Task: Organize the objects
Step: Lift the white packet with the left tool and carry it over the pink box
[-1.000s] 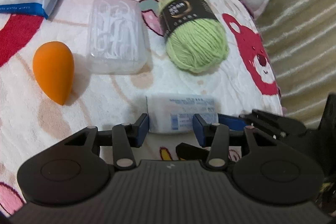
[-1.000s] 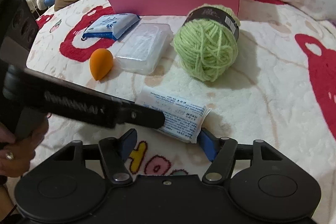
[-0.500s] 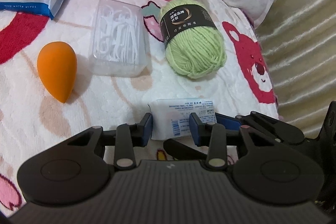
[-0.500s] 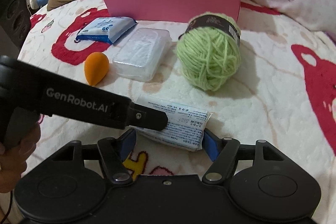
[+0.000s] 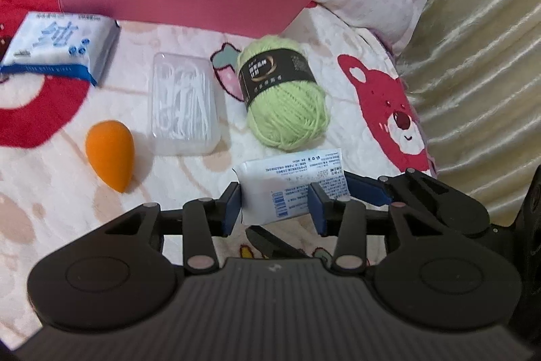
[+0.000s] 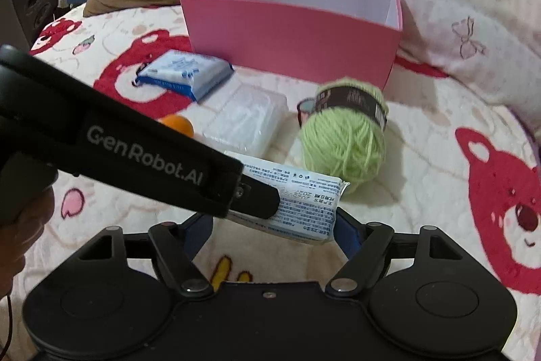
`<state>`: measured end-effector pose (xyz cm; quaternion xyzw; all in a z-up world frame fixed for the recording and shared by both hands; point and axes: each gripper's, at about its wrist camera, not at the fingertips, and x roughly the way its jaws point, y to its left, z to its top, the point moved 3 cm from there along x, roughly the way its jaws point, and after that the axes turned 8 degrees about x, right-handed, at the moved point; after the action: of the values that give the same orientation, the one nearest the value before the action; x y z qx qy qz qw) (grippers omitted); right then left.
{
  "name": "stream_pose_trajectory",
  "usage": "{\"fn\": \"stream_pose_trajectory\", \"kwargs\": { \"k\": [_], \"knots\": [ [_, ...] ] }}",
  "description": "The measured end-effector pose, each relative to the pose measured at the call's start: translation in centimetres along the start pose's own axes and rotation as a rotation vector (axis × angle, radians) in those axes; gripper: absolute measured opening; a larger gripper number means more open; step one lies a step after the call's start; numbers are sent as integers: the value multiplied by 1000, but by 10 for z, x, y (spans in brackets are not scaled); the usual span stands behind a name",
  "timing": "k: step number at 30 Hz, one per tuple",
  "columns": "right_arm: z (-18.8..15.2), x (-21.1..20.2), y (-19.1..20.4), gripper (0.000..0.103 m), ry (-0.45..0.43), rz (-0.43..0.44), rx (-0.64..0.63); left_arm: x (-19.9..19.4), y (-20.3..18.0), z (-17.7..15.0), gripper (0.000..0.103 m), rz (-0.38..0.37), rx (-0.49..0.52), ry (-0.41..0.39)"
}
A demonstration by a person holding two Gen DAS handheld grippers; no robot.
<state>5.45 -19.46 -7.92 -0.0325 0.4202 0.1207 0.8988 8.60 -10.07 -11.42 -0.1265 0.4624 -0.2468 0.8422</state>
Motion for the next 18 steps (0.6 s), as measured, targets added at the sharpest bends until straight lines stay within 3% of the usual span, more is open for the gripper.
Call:
{"fn": "stream_pose_trajectory", "kwargs": {
  "k": [7, 18],
  "knots": [
    [11, -12, 13, 82, -20, -16, -53, -22, -4, 7, 41, 11, 7, -11],
    [36, -39, 22, 83, -57, 65, -32, -63, -4, 22, 41, 4, 49, -51]
  ]
}}
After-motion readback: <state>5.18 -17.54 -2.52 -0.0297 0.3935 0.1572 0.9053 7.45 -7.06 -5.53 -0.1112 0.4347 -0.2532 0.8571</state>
